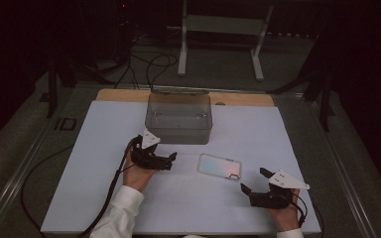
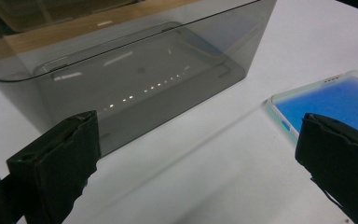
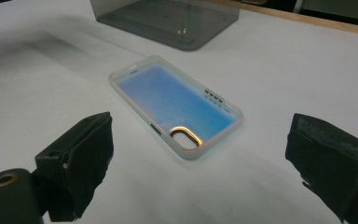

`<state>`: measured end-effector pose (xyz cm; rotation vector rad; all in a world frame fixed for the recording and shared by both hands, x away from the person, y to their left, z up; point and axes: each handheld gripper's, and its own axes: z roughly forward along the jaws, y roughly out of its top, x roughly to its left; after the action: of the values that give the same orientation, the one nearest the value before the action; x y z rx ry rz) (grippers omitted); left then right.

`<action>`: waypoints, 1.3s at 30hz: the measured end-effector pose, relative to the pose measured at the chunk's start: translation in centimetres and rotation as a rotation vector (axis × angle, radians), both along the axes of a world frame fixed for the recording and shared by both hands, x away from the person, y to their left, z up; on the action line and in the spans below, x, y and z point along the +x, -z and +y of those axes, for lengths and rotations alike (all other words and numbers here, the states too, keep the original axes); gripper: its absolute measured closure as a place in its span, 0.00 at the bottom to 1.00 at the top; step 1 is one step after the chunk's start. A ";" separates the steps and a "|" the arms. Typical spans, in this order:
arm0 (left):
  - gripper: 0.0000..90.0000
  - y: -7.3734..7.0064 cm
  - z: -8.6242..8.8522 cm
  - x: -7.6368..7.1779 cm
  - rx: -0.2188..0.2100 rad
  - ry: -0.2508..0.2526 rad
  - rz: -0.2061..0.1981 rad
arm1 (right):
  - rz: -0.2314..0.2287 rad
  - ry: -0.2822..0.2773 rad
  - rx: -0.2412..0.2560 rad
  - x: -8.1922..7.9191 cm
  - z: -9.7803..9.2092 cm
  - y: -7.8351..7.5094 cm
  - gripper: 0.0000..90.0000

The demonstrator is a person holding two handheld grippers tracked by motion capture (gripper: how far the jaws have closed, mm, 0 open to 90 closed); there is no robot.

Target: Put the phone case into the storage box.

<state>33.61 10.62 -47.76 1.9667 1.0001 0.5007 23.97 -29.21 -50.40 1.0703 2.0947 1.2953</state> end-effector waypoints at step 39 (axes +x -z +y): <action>0.03 1.4 -6.3 2.3 0.048 0.067 0.105 | 0.001 -0.008 -0.011 0.1 0.1 0.1 0.09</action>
<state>35.95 4.28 -49.17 2.0798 0.9909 0.3911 24.04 -29.07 -50.47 1.0592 2.1069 1.2852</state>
